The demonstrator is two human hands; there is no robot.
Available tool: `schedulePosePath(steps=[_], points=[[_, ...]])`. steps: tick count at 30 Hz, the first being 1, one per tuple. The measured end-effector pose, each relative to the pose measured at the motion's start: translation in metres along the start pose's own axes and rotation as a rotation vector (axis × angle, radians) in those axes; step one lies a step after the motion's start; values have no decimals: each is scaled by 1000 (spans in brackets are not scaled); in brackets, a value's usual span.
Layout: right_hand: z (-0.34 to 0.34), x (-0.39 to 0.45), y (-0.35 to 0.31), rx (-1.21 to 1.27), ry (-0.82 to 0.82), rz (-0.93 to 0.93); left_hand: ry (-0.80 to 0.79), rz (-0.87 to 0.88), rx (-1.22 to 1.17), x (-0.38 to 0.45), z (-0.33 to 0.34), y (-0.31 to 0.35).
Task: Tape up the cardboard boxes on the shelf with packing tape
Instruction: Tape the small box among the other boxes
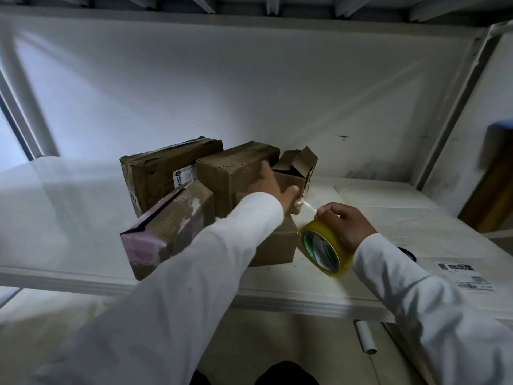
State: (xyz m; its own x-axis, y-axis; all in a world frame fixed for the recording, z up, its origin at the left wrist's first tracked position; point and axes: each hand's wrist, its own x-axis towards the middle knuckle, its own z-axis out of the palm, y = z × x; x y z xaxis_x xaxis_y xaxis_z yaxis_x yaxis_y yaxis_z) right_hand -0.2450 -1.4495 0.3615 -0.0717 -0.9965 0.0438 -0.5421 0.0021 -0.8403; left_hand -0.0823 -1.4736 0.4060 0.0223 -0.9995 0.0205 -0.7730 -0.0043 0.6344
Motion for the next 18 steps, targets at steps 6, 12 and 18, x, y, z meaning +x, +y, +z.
schedulePosePath(steps=[6,12,18], points=[[-7,6,11,89,89,131,-84,-106,387,14,13,-31],[-2,11,10,74,102,148,-248,-30,558,19,26,-37],[-2,10,10,65,94,154,-304,182,655,8,9,-26]])
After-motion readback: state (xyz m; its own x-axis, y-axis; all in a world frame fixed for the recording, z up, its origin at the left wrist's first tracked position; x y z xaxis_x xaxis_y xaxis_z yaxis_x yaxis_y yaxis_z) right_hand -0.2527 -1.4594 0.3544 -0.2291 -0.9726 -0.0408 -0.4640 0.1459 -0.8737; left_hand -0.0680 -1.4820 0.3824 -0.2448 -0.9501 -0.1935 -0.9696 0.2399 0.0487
